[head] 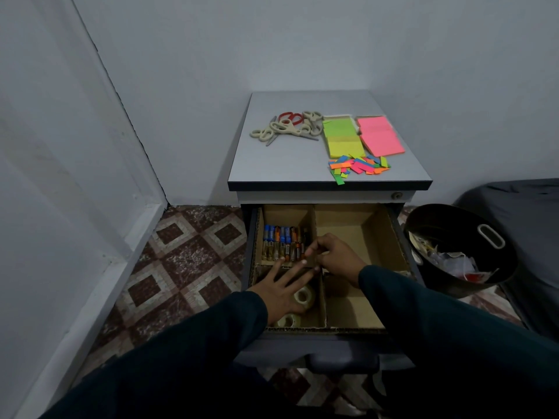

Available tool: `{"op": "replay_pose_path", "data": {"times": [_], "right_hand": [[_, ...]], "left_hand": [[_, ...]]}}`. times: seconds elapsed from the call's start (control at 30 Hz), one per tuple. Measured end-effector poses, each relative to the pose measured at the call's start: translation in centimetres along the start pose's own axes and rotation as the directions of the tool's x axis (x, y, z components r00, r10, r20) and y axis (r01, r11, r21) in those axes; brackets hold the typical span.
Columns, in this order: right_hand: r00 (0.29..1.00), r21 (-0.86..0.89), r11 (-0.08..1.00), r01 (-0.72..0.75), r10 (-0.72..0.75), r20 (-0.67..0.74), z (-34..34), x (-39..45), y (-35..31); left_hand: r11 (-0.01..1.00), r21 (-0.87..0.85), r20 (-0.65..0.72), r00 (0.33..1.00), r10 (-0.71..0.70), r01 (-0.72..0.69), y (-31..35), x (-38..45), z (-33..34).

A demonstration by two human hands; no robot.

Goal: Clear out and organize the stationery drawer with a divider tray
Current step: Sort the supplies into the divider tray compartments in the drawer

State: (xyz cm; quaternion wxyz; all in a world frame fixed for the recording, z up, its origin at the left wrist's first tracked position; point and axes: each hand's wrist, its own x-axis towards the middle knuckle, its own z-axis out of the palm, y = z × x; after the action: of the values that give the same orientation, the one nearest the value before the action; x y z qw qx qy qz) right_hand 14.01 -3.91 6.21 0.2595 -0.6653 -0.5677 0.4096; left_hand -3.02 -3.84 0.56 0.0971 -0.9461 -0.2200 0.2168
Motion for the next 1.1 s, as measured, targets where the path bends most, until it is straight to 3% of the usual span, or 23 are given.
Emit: {"op": "replay_pose_path", "data": {"times": [0.4, 0.63, 0.8, 0.97, 1.1], "right_hand": [[0.999, 0.032, 0.999, -0.024, 0.022, 0.044, -0.8, -0.2, -0.7], [1.0, 0.012, 1.0, 0.011, -0.011, 0.005, -1.8, -0.8, -2.0], [0.999, -0.003, 0.999, 0.046, -0.046, -0.028, -3.2, -1.0, -3.3], [0.994, 0.012, 0.995, 0.095, -0.094, -0.054, -4.7, -0.6, -5.1], [0.99, 0.002, 0.991, 0.133, -0.133, -0.057, -5.5, 0.2, -6.4]], "left_hand": [[0.996, -0.048, 0.031, 0.997, 0.073, -0.071, -1.9, -1.7, -2.3], [0.972, -0.209, -0.099, 0.986, -0.134, 0.111, -4.7, -3.0, -5.1], [0.869, -0.449, -0.249, 0.905, -0.346, 0.209, -6.6, -3.2, -7.0], [0.815, -0.538, -0.36, 0.816, -0.452, 0.214, -7.8, -3.0, -9.4], [0.791, -0.565, -0.354, 0.796, -0.491, 0.236, -8.8, -2.5, -10.8]]}}
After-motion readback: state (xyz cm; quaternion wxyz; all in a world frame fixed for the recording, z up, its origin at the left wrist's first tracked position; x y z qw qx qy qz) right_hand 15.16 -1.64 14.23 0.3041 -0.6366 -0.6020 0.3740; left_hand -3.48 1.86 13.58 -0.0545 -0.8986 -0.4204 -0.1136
